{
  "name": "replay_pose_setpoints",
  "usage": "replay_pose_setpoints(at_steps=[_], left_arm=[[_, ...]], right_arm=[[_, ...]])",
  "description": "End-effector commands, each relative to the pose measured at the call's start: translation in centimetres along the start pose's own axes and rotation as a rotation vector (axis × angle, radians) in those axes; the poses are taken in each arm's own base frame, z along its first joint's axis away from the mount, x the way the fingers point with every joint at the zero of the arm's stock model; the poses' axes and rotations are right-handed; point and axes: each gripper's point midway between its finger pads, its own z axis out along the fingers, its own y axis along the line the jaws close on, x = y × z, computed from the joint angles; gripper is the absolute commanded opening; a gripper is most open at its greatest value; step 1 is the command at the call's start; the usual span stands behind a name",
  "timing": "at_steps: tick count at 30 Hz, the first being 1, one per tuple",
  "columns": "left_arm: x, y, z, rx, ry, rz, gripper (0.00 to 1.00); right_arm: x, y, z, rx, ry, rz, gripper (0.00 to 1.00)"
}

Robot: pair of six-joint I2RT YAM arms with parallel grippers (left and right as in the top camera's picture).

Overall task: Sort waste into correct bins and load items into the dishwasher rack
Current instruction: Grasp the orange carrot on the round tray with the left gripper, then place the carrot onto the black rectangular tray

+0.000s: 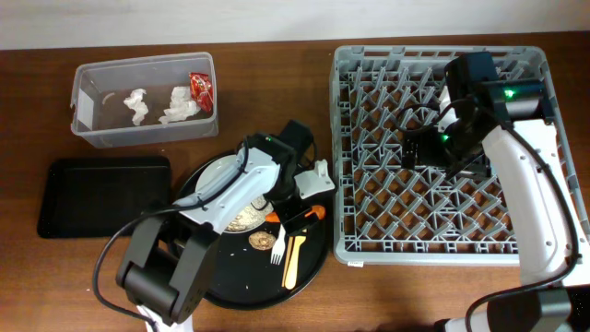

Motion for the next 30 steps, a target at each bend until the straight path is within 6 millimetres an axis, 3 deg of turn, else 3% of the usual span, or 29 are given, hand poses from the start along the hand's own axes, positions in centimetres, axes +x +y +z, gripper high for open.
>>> replay_pose_setpoints(at_steps=[1, 5, 8, 11, 15, 18, 19, 24, 25, 27, 30], left_arm=[[0.5, 0.5, 0.9, -0.043, -0.003, 0.004, 0.89], [0.3, 1.6, 1.0, -0.1, -0.007, -0.001, 0.79], [-0.4, 1.2, 1.5, -0.104, -0.01, 0.026, 0.58], [-0.5, 0.4, 3.1, -0.092, 0.021, 0.055, 0.52], [0.1, 1.1, 3.1, -0.141, 0.06, 0.043, 0.41], [0.3, 1.5, 3.0, -0.162, 0.072, 0.039, 0.42], [0.4, 1.6, 3.1, -0.163, 0.076, 0.038, 0.51], [1.3, 1.7, 3.7, -0.168, 0.113, 0.028, 0.52], [1.3, 1.7, 3.7, -0.165, 0.111, 0.029, 0.35], [1.3, 1.7, 3.7, -0.166, 0.111, 0.028, 0.15], [0.7, 1.7, 2.7, -0.17, 0.107, 0.029, 0.15]], right_arm=[[0.0, -0.3, -0.1, 0.012, -0.005, 0.006, 0.98], [0.0, -0.3, -0.1, 0.012, -0.005, 0.006, 0.99], [0.0, -0.3, -0.1, 0.012, -0.004, 0.005, 0.98], [0.2, -0.3, -0.1, 0.014, 0.001, 0.005, 0.99], [0.2, -0.3, -0.1, 0.014, 0.001, 0.005, 0.99], [0.2, -0.3, -0.1, 0.014, 0.002, 0.005, 0.99], [0.2, -0.3, -0.1, 0.014, 0.003, 0.005, 0.98], [0.3, -0.4, -0.1, 0.015, 0.007, 0.005, 0.99], [0.3, -0.4, -0.1, 0.015, 0.006, 0.005, 0.99], [0.3, -0.4, -0.1, 0.015, 0.007, 0.005, 0.99], [0.4, -0.4, -0.1, 0.016, 0.009, 0.005, 0.99]])
